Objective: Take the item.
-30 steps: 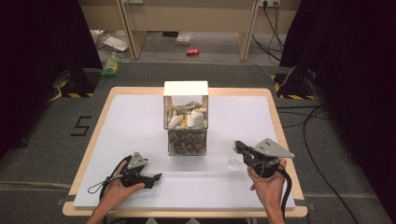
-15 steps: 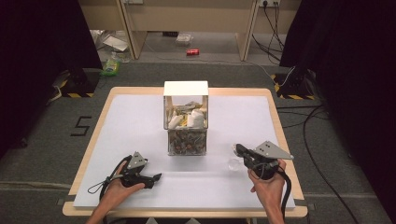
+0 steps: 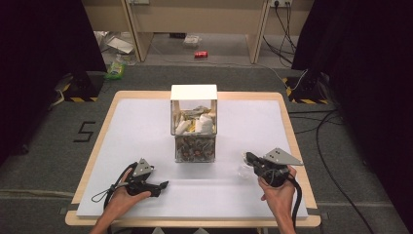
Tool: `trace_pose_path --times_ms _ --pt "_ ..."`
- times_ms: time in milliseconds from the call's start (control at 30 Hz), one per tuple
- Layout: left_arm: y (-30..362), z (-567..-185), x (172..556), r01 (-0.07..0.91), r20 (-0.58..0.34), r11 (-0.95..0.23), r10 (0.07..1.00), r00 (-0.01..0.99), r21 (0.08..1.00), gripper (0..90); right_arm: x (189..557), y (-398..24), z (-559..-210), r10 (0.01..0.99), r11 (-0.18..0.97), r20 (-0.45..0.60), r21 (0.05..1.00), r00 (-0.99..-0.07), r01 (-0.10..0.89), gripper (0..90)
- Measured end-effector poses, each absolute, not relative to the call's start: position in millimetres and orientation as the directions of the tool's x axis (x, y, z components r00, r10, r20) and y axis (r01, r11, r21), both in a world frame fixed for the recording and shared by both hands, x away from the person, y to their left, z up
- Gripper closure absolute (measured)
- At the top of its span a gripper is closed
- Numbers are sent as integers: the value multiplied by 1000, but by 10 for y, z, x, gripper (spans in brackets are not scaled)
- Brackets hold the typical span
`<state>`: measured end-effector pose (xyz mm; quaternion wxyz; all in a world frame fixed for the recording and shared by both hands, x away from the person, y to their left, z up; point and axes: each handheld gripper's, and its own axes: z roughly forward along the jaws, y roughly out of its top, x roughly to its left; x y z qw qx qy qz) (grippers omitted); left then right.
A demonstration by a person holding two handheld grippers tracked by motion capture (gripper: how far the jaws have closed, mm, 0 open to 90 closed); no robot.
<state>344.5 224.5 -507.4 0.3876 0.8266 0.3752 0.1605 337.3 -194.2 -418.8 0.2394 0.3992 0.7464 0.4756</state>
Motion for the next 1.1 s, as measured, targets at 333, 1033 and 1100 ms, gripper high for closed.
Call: trace_pose_path --times_ms 333,1033,1100 --pt "2247 -5072 3446 495 -22 -423 743 669 759 157 3414 -1939 -4286 825 241 25 888 -565 392 890" --pt "2245 -5074 3446 496 -25 -418 745 667 761 157 3376 -1965 -4136 847 226 2 903 -531 365 561" --pt "2245 -5073 3446 495 -25 -418 744 667 761 157 3378 -1961 -4130 850 226 -1 904 -527 363 503"
